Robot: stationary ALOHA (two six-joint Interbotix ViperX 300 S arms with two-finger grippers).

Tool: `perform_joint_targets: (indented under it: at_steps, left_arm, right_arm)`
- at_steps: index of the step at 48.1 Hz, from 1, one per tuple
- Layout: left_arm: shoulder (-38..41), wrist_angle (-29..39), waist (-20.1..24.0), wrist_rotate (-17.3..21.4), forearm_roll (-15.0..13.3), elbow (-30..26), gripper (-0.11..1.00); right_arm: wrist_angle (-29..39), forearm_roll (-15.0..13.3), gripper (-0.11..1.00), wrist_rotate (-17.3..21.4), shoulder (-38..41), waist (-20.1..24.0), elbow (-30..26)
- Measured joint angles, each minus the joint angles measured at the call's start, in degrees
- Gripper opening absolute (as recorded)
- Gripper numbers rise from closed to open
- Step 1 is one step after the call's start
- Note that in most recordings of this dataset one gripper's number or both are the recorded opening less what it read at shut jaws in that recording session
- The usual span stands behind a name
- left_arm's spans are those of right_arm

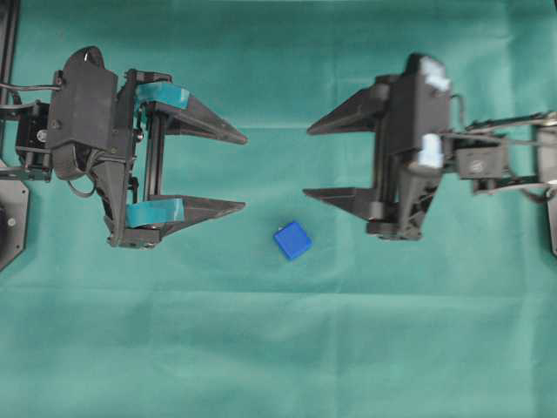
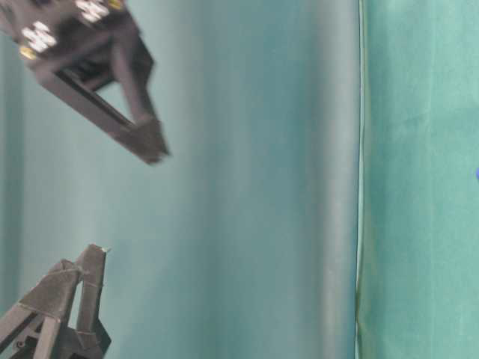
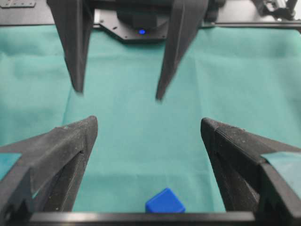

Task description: Handover the blue block to the right arm after grasping it with the left arm, then place it in the designated position.

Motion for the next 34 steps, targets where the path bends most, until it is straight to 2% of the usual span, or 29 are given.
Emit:
perform_joint_targets:
  at_steps: [18,34]
  left_arm:
    - [0.00,0.00,0.09,0.00,0.00,0.00,1.00]
    - [0.00,0.00,0.09,-0.09,0.00,0.00,1.00]
  right_arm:
    - [0.26,-1.67,0.87,0.00,-6.77,-0.09,2.11]
    - [0.09,-1.76,0.86,-0.09,-7.47,-0.09,2.55]
